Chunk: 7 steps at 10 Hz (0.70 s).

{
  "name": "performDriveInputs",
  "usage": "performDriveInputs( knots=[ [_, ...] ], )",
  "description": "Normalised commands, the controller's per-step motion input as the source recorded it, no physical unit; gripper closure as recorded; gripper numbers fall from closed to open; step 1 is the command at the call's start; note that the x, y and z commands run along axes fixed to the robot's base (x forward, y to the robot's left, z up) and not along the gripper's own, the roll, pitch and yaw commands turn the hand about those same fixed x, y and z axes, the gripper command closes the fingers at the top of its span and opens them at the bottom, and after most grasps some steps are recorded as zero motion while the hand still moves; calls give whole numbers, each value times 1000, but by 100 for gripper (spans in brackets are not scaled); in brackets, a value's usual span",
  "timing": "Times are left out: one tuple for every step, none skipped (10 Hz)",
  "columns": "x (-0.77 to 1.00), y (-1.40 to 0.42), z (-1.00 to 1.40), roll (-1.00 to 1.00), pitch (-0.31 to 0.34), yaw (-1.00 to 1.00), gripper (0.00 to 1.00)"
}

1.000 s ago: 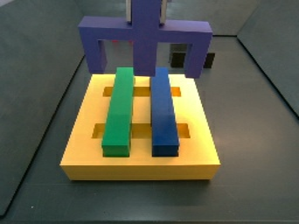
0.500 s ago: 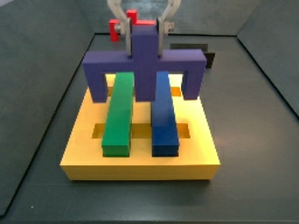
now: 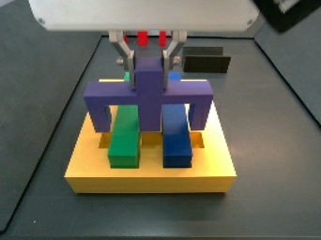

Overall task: Pick up the purple object. Move up. Place the purple object on the fixture. Regrasp the purple object. Move to above the board. Insert the purple object.
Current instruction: Insert the purple object.

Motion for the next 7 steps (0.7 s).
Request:
performDriveInputs(
  knots=[
    [0, -29, -306, 14, 0, 0, 100],
    [83, 0, -309, 0, 0, 0, 100],
    [60, 0, -320, 0, 0, 0, 100],
    [180, 0, -220, 0, 0, 0, 100],
    [214, 0, -126, 0, 0, 0, 100],
    [17, -23, -54, 0, 0, -11, 100],
    [0, -114, -40, 0, -6, -91, 100]
  ],
)
